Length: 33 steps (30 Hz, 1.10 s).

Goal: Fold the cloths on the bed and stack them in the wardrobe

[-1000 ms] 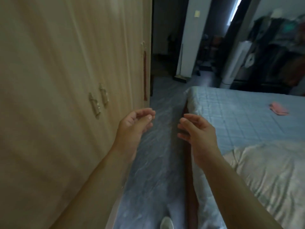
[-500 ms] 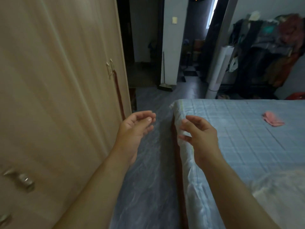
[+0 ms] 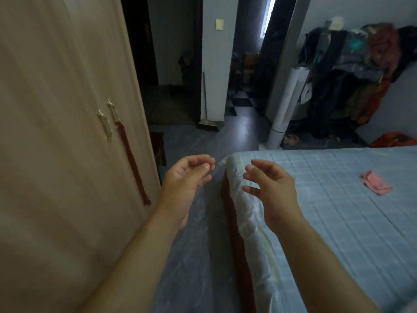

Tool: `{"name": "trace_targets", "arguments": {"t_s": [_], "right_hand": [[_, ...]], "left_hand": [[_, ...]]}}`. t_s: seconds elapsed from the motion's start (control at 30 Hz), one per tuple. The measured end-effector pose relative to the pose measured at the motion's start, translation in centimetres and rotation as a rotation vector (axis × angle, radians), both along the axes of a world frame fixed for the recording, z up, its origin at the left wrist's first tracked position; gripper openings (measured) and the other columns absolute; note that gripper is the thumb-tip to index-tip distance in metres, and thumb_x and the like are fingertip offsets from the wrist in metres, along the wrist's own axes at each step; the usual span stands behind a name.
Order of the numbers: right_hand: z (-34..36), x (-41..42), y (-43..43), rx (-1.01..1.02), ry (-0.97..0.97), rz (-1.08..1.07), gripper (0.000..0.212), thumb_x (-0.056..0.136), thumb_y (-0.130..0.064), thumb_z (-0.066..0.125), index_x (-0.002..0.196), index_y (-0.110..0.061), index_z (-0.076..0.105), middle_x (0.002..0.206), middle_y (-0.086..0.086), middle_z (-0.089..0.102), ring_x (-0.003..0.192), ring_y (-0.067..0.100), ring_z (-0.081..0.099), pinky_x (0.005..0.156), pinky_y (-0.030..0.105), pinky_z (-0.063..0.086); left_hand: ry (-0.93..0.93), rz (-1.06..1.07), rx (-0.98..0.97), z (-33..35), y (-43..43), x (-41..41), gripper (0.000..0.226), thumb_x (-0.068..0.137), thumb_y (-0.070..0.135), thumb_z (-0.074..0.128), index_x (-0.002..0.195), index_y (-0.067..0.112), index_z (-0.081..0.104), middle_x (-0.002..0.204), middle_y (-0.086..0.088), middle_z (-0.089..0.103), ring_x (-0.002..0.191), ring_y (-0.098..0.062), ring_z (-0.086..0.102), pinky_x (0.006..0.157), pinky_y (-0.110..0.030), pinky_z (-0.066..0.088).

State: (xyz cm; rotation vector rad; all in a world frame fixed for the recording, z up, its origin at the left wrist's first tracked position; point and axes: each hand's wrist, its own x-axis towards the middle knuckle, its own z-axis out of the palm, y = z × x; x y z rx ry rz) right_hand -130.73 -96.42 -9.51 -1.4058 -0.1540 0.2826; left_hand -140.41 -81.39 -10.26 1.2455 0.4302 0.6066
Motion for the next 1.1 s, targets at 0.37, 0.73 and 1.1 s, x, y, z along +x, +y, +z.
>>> {"name": "trace_targets", "arguments": {"t_s": [0.37, 0.73, 1.1], "right_hand": [[1.6, 16.9, 12.5, 0.019, -0.050, -0.048, 0.019, 0.091, -0.014, 0.074, 0.109, -0.012, 0.072, 0.100, 0.006, 0.074, 0.098, 0.024, 0.073, 0.083, 0.047, 0.062], [0.5, 37.9, 21.2, 0.083, -0.044, -0.037, 0.015, 0.091, -0.014, 0.074, 0.106, -0.013, 0.072, 0.097, 0.006, 0.074, 0.090, 0.018, 0.072, 0.076, 0.035, 0.060], [0.3, 53.6, 32.5, 0.070, -0.068, -0.073, 0.011, 0.093, -0.015, 0.072, 0.103, -0.012, 0.072, 0.090, 0.005, 0.071, 0.083, 0.016, 0.068, 0.071, 0.032, 0.059]], "left_hand": [[-0.020, -0.059, 0.054, 2.0, 13.8, 17.5, 0.016, 0.099, 0.006, 0.062, 0.109, 0.013, 0.073, 0.111, -0.004, 0.078, 0.112, -0.019, 0.073, 0.098, -0.038, 0.057], [0.009, -0.046, 0.057, 2.1, 21.8, 38.0, 0.014, 0.098, 0.005, 0.063, 0.108, 0.010, 0.072, 0.108, -0.006, 0.079, 0.112, -0.022, 0.073, 0.097, -0.040, 0.057], [0.011, -0.074, 0.030, 1.6, 34.0, 54.1, 0.015, 0.098, 0.006, 0.062, 0.110, 0.010, 0.072, 0.111, -0.007, 0.078, 0.111, -0.021, 0.073, 0.098, -0.041, 0.056]]}}
